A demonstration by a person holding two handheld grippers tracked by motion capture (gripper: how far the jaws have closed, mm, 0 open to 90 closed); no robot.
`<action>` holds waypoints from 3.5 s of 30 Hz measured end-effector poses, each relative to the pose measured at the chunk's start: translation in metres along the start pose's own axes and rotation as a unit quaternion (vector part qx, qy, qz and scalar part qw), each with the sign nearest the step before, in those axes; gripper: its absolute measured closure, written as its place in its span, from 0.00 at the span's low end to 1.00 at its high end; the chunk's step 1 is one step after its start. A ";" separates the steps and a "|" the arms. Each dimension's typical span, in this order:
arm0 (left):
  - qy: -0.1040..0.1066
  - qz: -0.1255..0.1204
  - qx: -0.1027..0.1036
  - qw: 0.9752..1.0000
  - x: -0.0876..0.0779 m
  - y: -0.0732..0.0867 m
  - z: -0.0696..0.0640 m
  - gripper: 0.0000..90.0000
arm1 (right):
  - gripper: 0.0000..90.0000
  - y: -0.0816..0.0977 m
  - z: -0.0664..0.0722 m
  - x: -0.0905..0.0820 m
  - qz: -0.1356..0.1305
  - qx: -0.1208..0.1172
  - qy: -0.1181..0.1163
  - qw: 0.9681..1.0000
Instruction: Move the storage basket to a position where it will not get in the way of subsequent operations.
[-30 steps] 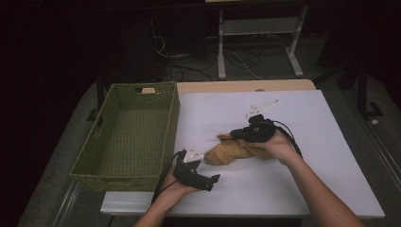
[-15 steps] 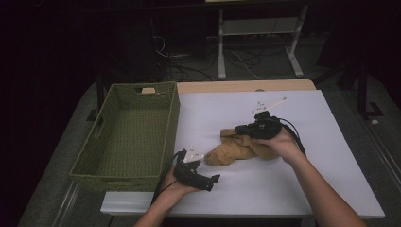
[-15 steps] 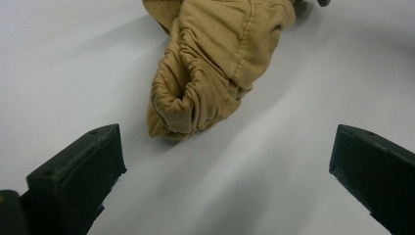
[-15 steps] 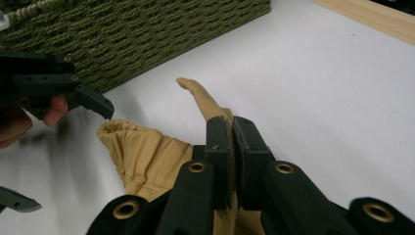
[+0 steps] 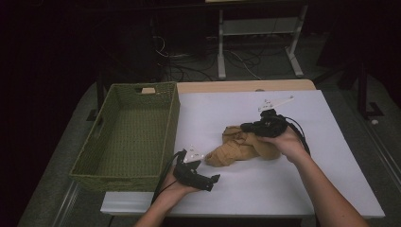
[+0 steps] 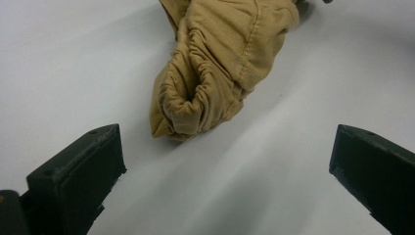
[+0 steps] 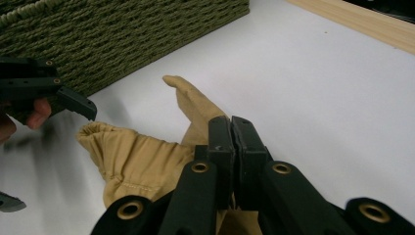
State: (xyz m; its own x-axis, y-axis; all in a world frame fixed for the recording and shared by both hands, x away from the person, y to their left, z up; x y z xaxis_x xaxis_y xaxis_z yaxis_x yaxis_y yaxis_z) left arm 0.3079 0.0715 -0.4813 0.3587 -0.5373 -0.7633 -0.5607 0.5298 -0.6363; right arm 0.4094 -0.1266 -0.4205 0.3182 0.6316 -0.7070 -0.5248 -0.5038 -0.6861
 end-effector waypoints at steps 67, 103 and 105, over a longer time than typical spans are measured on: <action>0.005 0.001 -0.004 1.000 0.000 0.000 0.000 0.00 | 0.97 0.035 -0.081 -0.065 -0.062 0.113 0.076 0.989; 0.006 0.003 -0.002 1.000 0.001 0.000 0.000 0.00 | 0.97 0.062 -0.119 -0.108 -0.092 0.163 0.126 0.974; 0.006 0.003 -0.002 1.000 0.001 0.000 0.000 0.00 | 0.97 0.064 -0.122 -0.110 -0.092 0.166 0.129 0.973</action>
State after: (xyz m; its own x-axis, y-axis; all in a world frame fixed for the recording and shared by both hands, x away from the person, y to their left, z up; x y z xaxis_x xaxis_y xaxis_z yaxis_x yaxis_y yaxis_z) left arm 0.3085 0.0712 -0.4818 0.3471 -0.5420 -0.7654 -0.5654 0.5302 -0.6318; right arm 0.4367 -0.3001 -0.4078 0.5968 0.5023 -0.6258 -0.6519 -0.1513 -0.7431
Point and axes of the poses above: each handheld gripper's, and its own axes: x roughly forward along the jaws, y roughly out of its underside, z roughly to its left, the point moved 7 cm from there along x, roughly forward along the jaws, and after that the axes turned 10 degrees about z, right-handed, at the moved point
